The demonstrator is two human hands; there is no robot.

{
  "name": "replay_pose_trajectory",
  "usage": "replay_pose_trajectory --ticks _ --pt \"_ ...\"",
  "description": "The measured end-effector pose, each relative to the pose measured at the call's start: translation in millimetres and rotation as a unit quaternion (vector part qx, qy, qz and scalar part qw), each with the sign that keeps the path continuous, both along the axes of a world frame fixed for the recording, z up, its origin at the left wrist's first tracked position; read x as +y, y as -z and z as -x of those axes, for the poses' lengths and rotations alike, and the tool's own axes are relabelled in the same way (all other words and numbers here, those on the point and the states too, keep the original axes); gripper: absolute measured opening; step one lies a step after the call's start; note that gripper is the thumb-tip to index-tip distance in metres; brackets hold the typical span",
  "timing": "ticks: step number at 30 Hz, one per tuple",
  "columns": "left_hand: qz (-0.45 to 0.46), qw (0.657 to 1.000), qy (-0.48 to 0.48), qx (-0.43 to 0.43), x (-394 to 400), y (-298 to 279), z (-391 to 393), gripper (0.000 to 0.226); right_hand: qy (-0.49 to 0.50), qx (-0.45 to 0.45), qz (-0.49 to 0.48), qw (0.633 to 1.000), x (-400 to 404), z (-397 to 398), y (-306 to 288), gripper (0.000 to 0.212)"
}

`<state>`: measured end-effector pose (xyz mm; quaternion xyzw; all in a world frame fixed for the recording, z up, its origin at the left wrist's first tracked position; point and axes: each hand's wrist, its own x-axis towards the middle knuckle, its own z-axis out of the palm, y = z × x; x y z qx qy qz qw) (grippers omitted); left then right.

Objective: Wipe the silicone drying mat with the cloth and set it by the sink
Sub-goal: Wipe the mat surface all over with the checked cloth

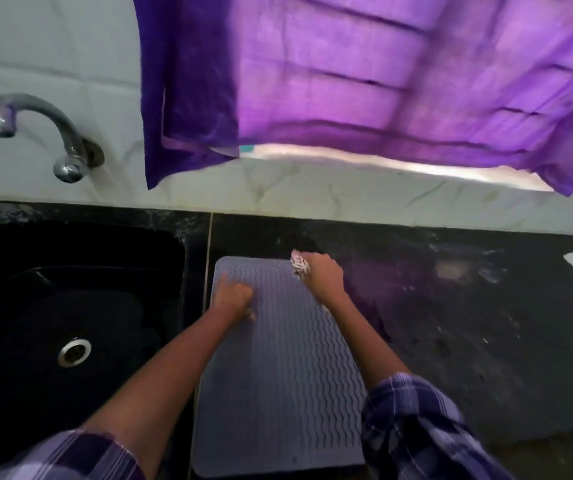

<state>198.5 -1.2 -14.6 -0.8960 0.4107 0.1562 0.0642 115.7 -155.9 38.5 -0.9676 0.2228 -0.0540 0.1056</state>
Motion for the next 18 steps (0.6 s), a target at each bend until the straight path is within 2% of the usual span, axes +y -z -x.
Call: replay_pose_trajectory --ticks 2,4,6,10,13,18 --pt "-0.002 1.0 -0.001 0.006 -19 0 -20 0.065 -0.03 0.018 0.064 0.997 -7 -27 17 0.029" --pt "-0.02 0.999 0.042 -0.005 -39 8 -31 0.087 -0.042 0.068 0.109 0.991 -13 -47 40 0.031" --pt "-0.05 0.996 0.077 -0.004 -53 19 -38 0.097 -0.048 0.112 0.13 0.984 -17 -60 63 0.031" --pt "-0.059 0.995 0.083 -0.011 -60 31 -48 0.098 -0.055 0.094 0.116 0.987 -19 -64 84 0.033" --pt "-0.104 0.991 0.08 -0.017 -61 28 -44 0.104 -0.048 0.09 0.075 0.992 -14 -45 83 0.027" --pt "-0.102 0.991 0.077 -0.028 -63 21 -37 0.099 -0.084 0.236 -0.007 0.968 -20 -15 49 0.028"
